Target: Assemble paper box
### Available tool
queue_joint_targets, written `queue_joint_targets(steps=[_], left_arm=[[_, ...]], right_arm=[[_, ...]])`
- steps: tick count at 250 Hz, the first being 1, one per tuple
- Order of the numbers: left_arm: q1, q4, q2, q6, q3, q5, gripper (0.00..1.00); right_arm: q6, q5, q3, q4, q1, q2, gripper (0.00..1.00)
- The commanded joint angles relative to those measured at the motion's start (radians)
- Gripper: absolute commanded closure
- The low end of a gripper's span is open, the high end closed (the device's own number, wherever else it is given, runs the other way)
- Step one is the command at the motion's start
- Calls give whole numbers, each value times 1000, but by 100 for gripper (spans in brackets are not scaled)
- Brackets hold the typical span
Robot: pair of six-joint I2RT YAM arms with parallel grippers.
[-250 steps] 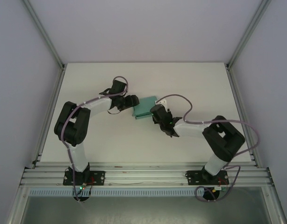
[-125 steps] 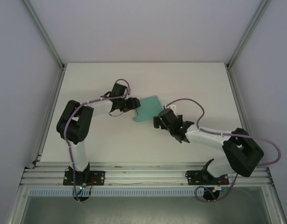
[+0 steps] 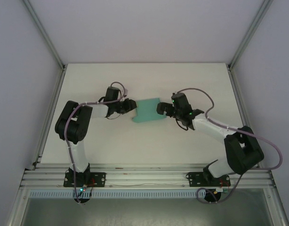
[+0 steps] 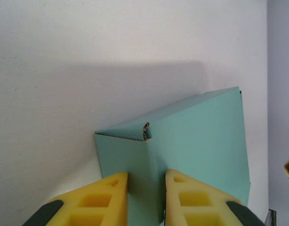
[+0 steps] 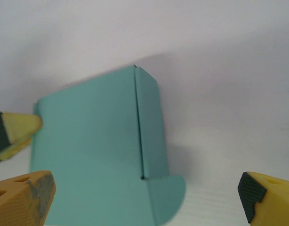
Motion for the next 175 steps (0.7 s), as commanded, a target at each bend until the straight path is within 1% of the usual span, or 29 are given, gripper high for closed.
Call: queue_joint_targets(steps=[1, 30, 43, 64, 82, 124, 155, 175], left_arm=[[24, 24, 43, -20, -58, 25, 80], [40, 77, 50, -42, -82, 51, 83], [48, 116, 54, -55, -96, 68, 88], [61, 149, 61, -70, -111, 81, 88], [61, 154, 59, -57, -115, 82, 88], [64, 161, 73, -41, -108, 94, 88], [67, 185, 88, -46, -102, 123, 87], [68, 207, 84, -48, -102, 129, 85]], right_arm=[[39, -207, 49, 20, -48, 73, 0], [69, -288, 99, 27, -83, 164, 0], [81, -325, 118, 28, -92, 203, 0], [95, -397, 136, 63, -96, 256, 1], [129, -484, 144, 140, -96, 303, 2], [210, -640, 166, 286, -96, 384, 13], [231, -673, 178, 317, -97, 400, 21], [235, -674, 177, 324, -97, 393, 34]])
